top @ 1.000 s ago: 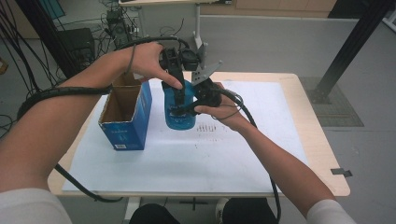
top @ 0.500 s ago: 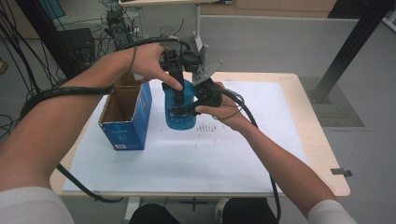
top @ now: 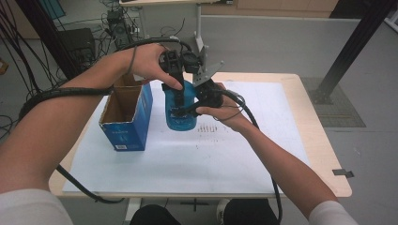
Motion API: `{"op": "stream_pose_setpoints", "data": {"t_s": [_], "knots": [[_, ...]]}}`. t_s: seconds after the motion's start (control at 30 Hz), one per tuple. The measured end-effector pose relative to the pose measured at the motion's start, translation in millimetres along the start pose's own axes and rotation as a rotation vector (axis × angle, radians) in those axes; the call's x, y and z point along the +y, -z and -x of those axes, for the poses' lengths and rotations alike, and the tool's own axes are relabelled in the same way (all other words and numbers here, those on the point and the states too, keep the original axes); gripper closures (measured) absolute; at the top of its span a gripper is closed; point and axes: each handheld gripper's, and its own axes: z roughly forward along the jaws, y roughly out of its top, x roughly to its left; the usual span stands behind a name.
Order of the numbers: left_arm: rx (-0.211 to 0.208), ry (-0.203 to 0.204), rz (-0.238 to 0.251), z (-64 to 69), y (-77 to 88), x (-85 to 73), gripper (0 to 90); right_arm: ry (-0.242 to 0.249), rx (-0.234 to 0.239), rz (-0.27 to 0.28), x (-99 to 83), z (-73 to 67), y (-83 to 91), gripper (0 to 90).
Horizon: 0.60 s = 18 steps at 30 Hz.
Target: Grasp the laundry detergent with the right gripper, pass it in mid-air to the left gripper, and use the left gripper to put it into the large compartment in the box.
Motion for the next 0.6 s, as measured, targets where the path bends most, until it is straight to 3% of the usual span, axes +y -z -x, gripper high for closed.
{"op": "stream_pose_setpoints", "data": {"t_s": [0.6], "knots": [[0.002, 0.002, -0.027, 1.0, 0.2, 0.9, 35.6, 0.000, 0.007, 0.010, 0.5, -1.4, -2.3, 44.1]]}}
